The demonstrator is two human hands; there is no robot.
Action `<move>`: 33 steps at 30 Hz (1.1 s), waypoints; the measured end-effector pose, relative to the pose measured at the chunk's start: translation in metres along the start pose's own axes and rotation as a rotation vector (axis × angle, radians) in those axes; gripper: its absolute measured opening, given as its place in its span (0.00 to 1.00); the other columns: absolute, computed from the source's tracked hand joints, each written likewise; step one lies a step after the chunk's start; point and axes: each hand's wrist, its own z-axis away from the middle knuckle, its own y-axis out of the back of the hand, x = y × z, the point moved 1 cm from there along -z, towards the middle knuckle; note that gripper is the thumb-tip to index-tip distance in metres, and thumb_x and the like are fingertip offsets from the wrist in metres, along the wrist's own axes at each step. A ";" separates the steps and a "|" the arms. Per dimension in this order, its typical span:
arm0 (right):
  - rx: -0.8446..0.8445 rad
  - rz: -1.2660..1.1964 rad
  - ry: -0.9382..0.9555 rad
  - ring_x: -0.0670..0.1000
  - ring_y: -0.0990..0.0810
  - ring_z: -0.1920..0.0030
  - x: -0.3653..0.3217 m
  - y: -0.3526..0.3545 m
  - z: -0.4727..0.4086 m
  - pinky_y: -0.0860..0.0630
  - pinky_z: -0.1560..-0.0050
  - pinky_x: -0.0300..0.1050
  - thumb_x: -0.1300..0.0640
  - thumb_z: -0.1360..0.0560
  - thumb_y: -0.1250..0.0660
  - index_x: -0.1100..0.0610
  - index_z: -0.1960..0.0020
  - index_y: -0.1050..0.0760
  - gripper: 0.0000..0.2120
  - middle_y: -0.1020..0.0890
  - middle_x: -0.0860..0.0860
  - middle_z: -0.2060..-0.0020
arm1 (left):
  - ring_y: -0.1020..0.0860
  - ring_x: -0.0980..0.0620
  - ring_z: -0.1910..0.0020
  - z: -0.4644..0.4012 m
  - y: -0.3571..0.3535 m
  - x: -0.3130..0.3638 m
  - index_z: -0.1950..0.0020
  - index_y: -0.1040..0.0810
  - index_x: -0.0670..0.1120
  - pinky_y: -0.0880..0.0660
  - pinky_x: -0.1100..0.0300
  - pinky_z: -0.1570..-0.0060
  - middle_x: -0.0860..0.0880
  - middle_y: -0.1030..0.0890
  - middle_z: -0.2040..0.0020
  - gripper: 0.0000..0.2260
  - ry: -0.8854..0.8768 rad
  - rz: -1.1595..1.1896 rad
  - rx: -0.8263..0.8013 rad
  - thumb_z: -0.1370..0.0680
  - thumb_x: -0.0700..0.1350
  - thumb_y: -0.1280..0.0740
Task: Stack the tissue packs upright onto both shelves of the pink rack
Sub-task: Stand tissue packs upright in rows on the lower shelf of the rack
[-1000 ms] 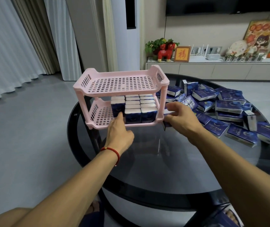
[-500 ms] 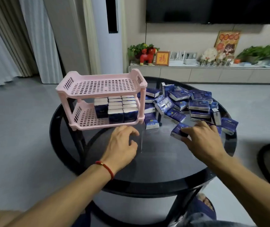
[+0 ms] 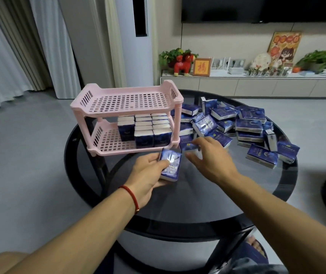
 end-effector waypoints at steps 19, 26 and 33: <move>-0.443 -1.132 -0.379 0.49 0.31 0.69 0.000 0.043 0.018 0.34 0.63 0.44 0.48 0.18 0.36 0.59 0.56 0.25 0.15 0.27 0.53 0.69 | 0.13 0.46 0.53 0.013 0.016 0.010 0.32 0.23 0.54 0.15 0.48 0.57 0.47 0.14 0.47 0.22 -0.271 -0.098 0.009 0.20 0.32 0.34; -0.356 -0.759 -0.089 0.52 0.19 0.68 -0.025 0.029 0.023 0.24 0.67 0.43 0.47 0.25 0.26 0.62 0.49 0.24 0.18 0.16 0.56 0.64 | 0.14 0.47 0.47 0.018 0.019 0.009 0.32 0.26 0.55 0.17 0.46 0.45 0.45 0.14 0.45 0.27 -0.253 -0.269 -0.184 0.27 0.39 0.23; -0.351 -0.599 0.083 0.49 0.15 0.57 -0.048 0.011 0.011 0.15 0.59 0.48 0.44 0.31 0.21 0.52 0.41 0.21 0.23 0.16 0.49 0.52 | 0.17 0.56 0.42 0.010 0.046 0.005 0.31 0.30 0.59 0.21 0.52 0.37 0.51 0.17 0.39 0.35 -0.366 -0.451 -0.129 0.34 0.37 0.24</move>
